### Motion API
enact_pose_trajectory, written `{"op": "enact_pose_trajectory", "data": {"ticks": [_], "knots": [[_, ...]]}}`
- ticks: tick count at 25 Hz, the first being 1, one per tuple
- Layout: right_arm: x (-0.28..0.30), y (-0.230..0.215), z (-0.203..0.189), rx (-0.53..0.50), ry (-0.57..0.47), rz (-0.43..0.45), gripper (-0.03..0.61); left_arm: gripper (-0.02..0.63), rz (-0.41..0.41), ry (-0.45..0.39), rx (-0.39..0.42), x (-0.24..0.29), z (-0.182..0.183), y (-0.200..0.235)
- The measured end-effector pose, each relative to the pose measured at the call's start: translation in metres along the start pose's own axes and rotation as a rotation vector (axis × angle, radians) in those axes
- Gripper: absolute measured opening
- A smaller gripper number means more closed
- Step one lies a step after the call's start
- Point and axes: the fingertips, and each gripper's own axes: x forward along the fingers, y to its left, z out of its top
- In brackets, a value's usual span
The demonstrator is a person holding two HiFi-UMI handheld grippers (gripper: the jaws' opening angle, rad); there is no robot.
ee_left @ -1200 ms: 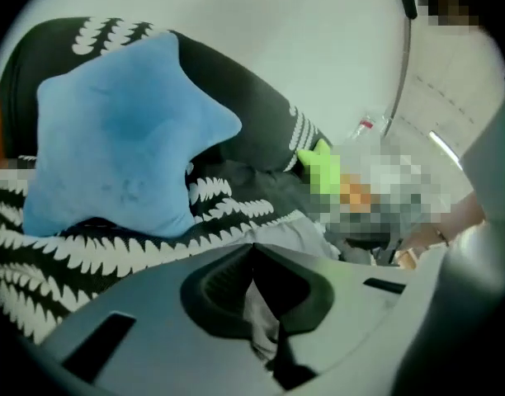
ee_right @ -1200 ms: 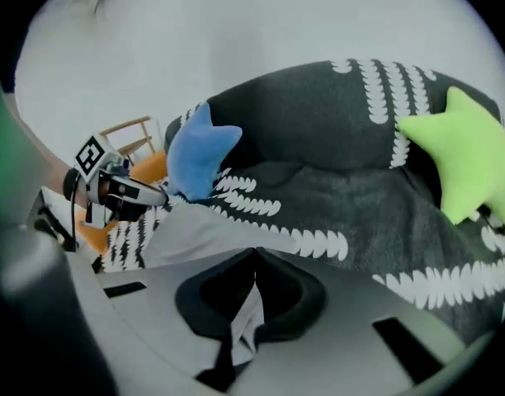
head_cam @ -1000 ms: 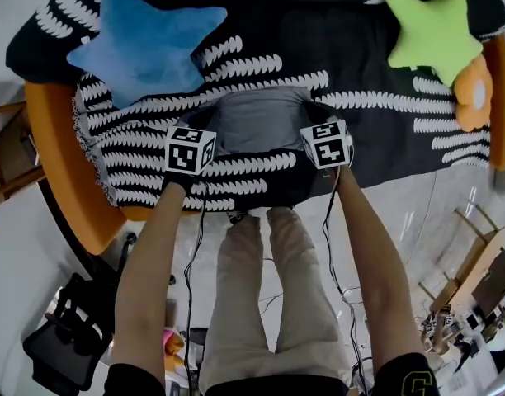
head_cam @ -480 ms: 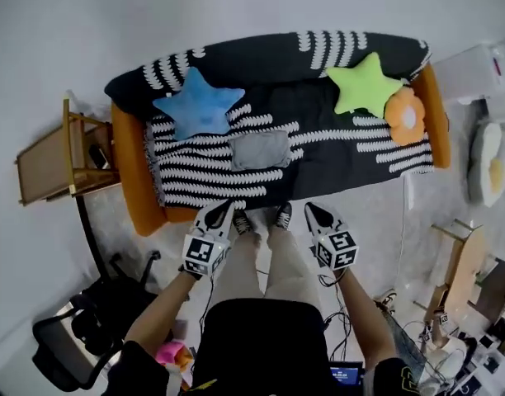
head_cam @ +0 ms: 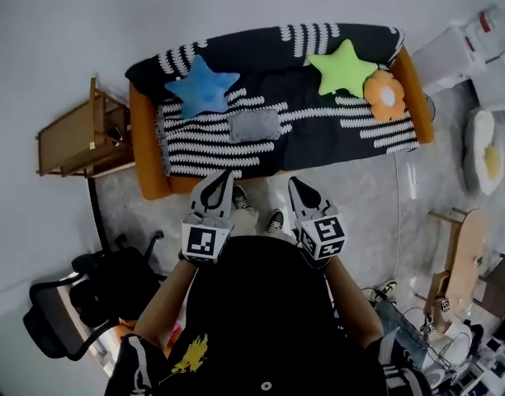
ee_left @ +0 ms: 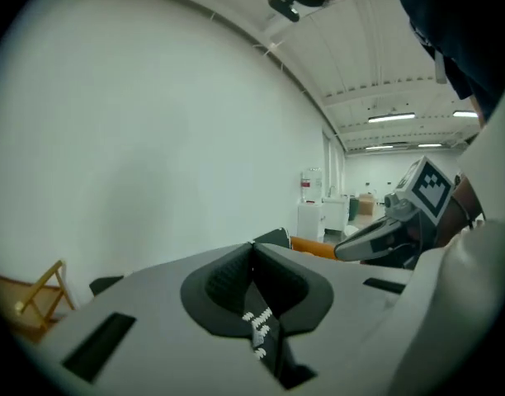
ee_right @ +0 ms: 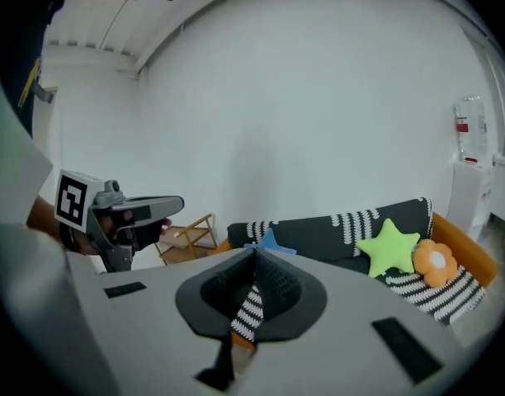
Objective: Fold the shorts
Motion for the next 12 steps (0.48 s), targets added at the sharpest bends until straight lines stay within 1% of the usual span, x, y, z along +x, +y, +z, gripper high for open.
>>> {"op": "enact_pose_trajectory", "data": {"ticks": [1, 2, 3, 5, 7, 10, 12], "knots": [[-0.012, 0.004, -0.003, -0.009, -0.008, 0.007, 0.015, 0.014, 0.002, -0.058, 0.003, -0.010, 0.012, -0.010], [-0.021, 0.008, -0.005, -0.027, -0.020, 0.015, 0.015, 0.014, 0.009, -0.098, 0.002, -0.020, 0.020, -0.019], [-0.028, 0.010, -0.007, -0.048, -0.031, 0.020, 0.015, 0.014, 0.024, -0.110, -0.002, -0.029, 0.022, -0.024], [-0.033, 0.012, -0.011, -0.068, -0.046, 0.018, 0.015, 0.014, 0.064, -0.105, -0.013, -0.043, 0.020, -0.026], [-0.040, 0.020, -0.011, -0.077, -0.063, 0.008, 0.015, 0.014, 0.082, -0.101, -0.014, -0.056, 0.017, -0.026], [-0.051, 0.041, 0.002, -0.121, -0.111, -0.024, 0.015, 0.014, 0.068, -0.120, -0.036, -0.074, 0.018, -0.020], [-0.053, 0.054, 0.011, -0.121, -0.141, -0.050, 0.015, 0.014, 0.045, -0.124, -0.041, -0.084, 0.018, -0.011]]}}
